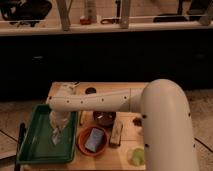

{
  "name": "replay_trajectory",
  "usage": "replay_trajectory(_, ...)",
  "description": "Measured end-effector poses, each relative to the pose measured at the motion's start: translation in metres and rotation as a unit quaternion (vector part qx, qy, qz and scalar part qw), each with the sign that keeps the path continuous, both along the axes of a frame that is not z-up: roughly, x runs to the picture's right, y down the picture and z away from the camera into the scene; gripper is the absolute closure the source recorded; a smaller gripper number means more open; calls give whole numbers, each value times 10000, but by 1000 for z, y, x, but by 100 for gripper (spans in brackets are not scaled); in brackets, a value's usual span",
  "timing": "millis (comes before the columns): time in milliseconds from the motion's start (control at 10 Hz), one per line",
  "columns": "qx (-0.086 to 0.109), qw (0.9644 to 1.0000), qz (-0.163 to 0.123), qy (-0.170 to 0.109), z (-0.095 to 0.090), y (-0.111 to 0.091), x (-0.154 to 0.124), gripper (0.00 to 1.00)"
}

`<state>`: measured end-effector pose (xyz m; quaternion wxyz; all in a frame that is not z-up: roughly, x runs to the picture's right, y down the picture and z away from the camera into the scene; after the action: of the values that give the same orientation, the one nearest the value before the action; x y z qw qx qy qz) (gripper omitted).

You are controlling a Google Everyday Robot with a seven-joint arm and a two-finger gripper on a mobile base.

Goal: Place towel in tray

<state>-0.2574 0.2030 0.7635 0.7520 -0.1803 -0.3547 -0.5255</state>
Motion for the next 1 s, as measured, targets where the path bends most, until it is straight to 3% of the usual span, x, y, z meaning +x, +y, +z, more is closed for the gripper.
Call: replay_trajectory(1000,1,10000,-16,23,-9,1,0,20)
